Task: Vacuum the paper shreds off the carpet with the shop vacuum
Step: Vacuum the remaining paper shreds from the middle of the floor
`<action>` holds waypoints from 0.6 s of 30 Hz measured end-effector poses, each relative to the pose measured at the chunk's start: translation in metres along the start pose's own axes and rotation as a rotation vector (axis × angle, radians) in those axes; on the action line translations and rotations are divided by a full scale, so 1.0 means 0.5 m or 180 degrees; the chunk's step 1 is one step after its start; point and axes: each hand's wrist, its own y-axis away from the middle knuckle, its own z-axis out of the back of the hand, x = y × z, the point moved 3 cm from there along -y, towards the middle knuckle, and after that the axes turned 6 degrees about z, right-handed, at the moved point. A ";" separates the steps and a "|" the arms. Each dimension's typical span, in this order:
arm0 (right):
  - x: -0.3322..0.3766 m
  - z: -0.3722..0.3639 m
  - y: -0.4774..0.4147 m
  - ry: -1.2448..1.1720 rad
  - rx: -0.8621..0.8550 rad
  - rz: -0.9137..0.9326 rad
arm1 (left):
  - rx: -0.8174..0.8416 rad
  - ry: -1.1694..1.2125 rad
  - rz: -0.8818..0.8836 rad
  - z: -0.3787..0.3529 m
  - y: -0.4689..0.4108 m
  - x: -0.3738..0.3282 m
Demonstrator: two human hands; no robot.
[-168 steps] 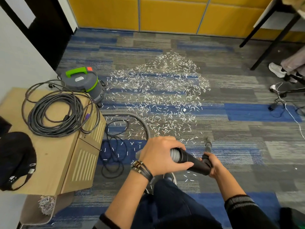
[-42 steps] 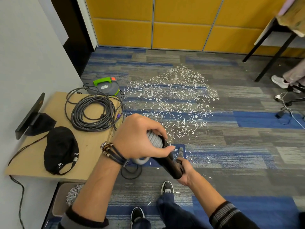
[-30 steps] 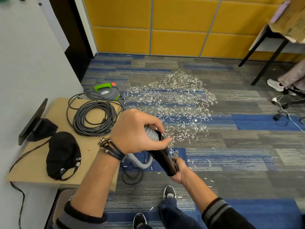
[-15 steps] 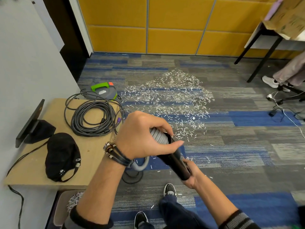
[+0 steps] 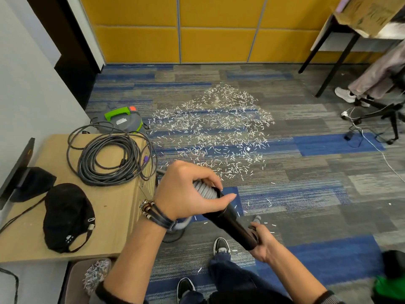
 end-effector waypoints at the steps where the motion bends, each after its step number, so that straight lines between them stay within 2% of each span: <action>1: 0.011 -0.001 -0.010 -0.0007 -0.0051 0.0061 | -0.0072 -0.0009 -0.0044 0.000 -0.004 -0.003; 6: 0.084 0.005 -0.062 0.0271 -0.0141 0.0417 | -0.0039 -0.0066 -0.0272 -0.020 -0.036 -0.022; 10: 0.126 0.048 -0.108 0.0573 -0.0398 0.0374 | 0.0207 -0.0223 0.0023 -0.102 -0.040 0.016; 14: 0.096 0.064 -0.135 0.0410 -0.0341 0.0097 | 0.0160 -0.0238 0.0160 -0.144 -0.040 0.030; 18: 0.068 0.013 -0.152 0.0442 -0.0251 0.0111 | -0.0084 -0.0350 0.0039 -0.087 -0.060 0.017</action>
